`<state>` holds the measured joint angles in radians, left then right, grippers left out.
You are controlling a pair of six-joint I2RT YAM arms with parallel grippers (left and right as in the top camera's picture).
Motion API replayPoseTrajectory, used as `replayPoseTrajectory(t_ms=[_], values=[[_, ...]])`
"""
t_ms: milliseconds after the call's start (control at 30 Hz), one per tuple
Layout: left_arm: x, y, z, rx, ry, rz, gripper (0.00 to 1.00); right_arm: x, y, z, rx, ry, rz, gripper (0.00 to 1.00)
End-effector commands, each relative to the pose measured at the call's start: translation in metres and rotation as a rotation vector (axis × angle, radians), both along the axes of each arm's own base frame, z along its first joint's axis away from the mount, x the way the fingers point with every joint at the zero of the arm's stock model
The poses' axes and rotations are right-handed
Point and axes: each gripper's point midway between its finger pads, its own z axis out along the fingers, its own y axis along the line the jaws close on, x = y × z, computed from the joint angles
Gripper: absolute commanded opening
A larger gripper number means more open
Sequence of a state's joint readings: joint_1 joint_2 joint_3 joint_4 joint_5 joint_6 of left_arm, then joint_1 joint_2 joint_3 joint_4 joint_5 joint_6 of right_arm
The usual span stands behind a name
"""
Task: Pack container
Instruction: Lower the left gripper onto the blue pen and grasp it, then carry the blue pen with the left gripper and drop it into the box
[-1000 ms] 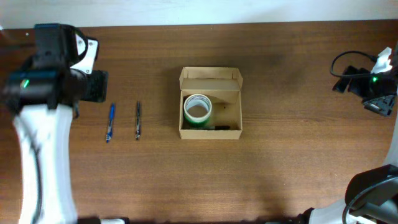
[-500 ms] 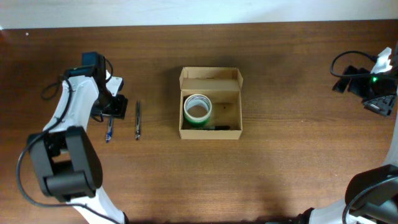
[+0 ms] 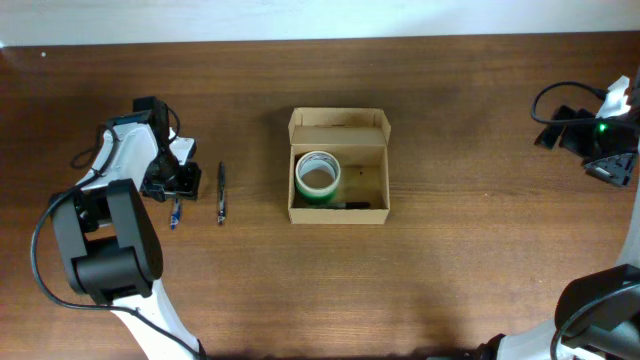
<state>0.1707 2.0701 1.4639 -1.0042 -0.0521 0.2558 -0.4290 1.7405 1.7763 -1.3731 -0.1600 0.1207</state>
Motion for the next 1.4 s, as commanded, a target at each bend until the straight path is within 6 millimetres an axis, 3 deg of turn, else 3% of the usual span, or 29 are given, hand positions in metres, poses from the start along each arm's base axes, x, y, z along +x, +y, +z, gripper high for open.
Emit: replayPoseTrajectory(t_ms=[0,333,400,500,733,833,967,1133,1233,1267,1300,1333,1367], values=[[-0.004,0.001,-0.011,-0.005,0.025,0.021,0.54,0.0,0.0,-0.003,0.012,0.004,-0.002,0.99],[-0.008,0.0,-0.032,-0.011,0.074,0.021,0.49,0.0,0.0,-0.003,0.012,0.004,-0.002,0.99],[-0.008,0.0,-0.033,-0.011,0.073,0.021,0.39,0.0,0.0,-0.003,0.012,0.004,-0.002,0.99],[-0.007,0.0,-0.033,-0.011,0.071,0.02,0.02,0.0,0.0,-0.003,0.012,0.004,-0.002,0.99],[-0.004,0.001,-0.025,-0.012,0.067,0.019,0.01,0.0,0.0,-0.003,0.012,0.004,-0.002,0.99],[0.008,0.001,0.004,-0.014,0.037,0.017,0.02,0.0,0.0,-0.003,0.012,0.004,-0.002,0.99],[0.036,-0.011,0.07,-0.05,-0.08,-0.046,0.02,0.0,0.0,-0.003,0.012,0.004,-0.002,0.99],[0.077,-0.066,0.197,-0.137,-0.41,-0.317,0.01,0.0,0.0,-0.003,0.012,0.004,-0.002,0.99],[0.079,-0.122,0.265,-0.166,-0.605,-0.61,0.02,0.0,0.0,-0.003,0.012,0.004,-0.002,0.99],[0.076,-0.14,0.279,-0.174,-0.648,-0.707,0.02,0.0,0.0,-0.003,0.012,0.004,-0.002,0.99],[0.067,-0.172,0.297,-0.17,-0.698,-0.858,0.02,0.0,0.0,-0.003,0.012,0.004,-0.002,0.99],[0.062,-0.189,0.302,-0.168,-0.712,-0.935,0.02,0.0,0.0,-0.003,0.012,0.004,-0.002,0.99],[0.049,-0.222,0.303,-0.177,-0.712,-1.063,0.02,0.0,0.0,-0.003,0.012,0.004,-0.002,0.99]])
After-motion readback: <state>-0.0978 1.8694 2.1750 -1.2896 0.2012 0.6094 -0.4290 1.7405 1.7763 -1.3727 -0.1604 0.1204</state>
